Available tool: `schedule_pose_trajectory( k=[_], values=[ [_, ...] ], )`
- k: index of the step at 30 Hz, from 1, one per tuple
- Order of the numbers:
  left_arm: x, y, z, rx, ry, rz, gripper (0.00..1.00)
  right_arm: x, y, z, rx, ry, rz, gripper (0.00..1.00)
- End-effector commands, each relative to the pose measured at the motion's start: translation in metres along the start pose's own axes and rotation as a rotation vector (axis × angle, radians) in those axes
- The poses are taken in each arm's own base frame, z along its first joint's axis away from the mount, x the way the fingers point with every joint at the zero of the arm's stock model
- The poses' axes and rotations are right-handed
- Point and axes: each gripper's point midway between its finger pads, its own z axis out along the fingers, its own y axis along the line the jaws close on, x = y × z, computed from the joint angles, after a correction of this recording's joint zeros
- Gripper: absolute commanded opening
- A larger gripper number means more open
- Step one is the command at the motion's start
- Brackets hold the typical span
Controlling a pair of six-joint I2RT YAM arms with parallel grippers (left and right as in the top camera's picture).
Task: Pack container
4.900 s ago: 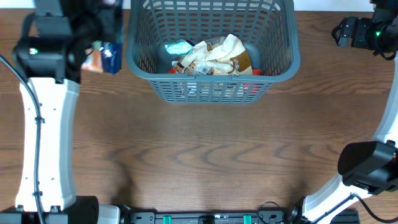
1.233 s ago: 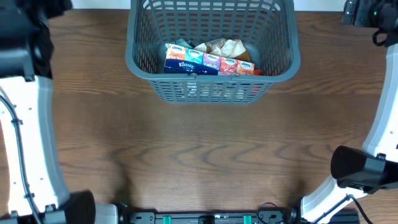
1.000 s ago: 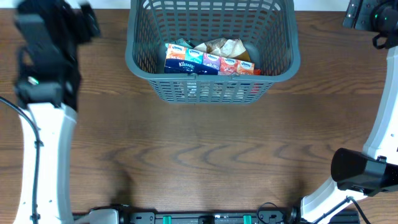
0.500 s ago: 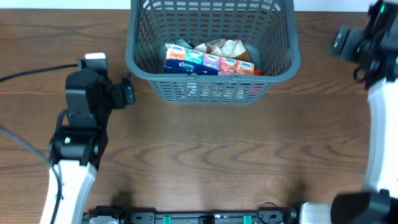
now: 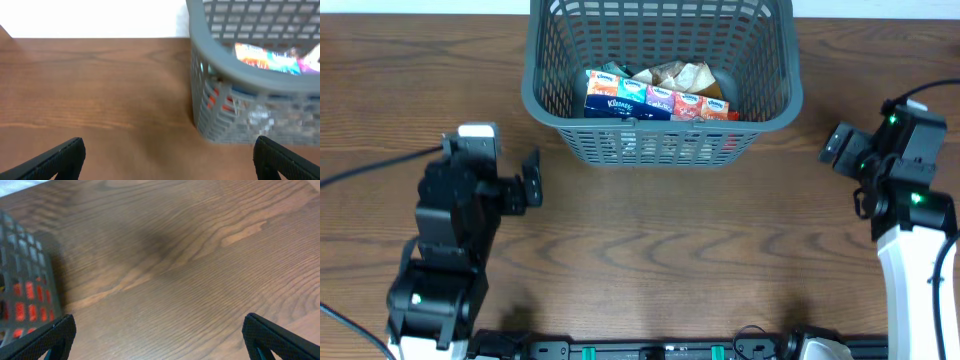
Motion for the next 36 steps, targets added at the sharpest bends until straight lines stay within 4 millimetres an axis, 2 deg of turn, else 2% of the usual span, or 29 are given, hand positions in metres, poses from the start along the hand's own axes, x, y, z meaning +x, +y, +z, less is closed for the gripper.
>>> schedule_pose_trajectory(
  k=[1, 9, 36],
  values=[
    [0.011, -0.001, -0.004, 0.008, 0.001, 0.009, 0.98, 0.006, 0.008, -0.012, -0.031, -0.018, 0.027, 0.99],
    [0.014, -0.001, -0.005, 0.007, 0.011, 0.010, 0.99, 0.025, 0.004, -0.014, -0.017, 0.040, 0.041, 0.99],
    [0.015, -0.001, -0.003, 0.006, 0.019, 0.011, 0.99, 0.026, 0.008, -0.015, -0.027, 0.042, 0.032, 0.99]
  ],
)
